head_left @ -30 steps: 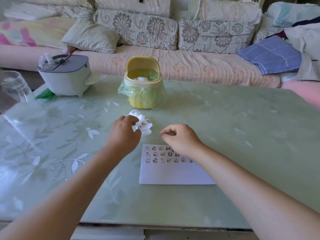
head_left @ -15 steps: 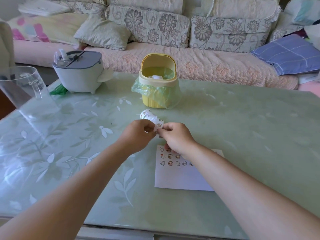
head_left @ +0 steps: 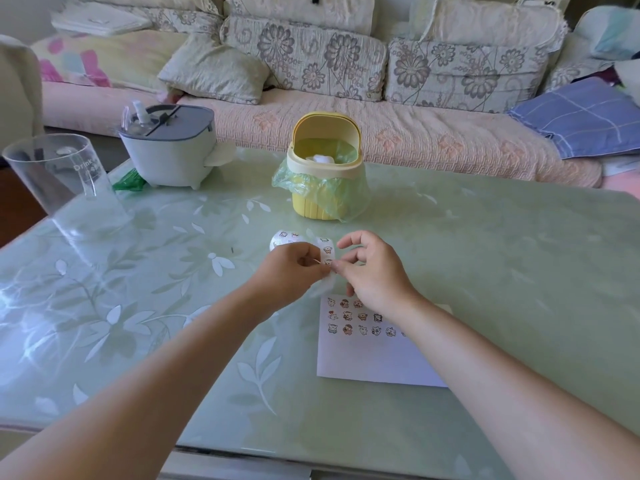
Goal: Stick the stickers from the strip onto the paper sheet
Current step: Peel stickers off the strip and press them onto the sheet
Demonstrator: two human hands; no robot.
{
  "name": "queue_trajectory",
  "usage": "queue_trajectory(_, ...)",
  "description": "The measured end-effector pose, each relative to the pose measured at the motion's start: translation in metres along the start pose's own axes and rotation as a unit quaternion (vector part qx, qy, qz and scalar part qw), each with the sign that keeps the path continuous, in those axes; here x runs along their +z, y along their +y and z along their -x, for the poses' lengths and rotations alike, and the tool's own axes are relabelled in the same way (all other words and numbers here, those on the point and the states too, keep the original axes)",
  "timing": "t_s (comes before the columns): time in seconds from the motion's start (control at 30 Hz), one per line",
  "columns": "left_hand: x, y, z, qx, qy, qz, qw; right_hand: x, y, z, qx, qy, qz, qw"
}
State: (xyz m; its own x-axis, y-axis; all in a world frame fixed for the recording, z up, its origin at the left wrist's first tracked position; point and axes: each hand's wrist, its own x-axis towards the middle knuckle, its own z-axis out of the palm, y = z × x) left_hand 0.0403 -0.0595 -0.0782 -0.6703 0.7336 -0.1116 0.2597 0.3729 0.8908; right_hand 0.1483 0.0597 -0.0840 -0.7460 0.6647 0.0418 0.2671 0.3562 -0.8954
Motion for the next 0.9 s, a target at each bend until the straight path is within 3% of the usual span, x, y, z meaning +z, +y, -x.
queue_trajectory(0.17,0.000,0.009,0.005,-0.030,0.018,0.086,0.996,-0.001,0.004,0.001,-0.065,0.010,0.041,0.997)
queue_trajectory(0.43,0.001,0.013,0.007,-0.084,0.030,0.095,0.991,-0.004,0.002,0.010,-0.140,0.043,0.153,0.977)
queue_trajectory(0.7,0.002,0.016,0.009,-0.092,0.040,0.119,0.988,-0.002,0.002,0.010,-0.119,0.039,0.088,0.988)
queue_trajectory(0.9,0.002,0.021,0.009,-0.125,0.044,0.161,0.978,0.001,0.006,0.009,-0.200,0.083,0.176,0.960)
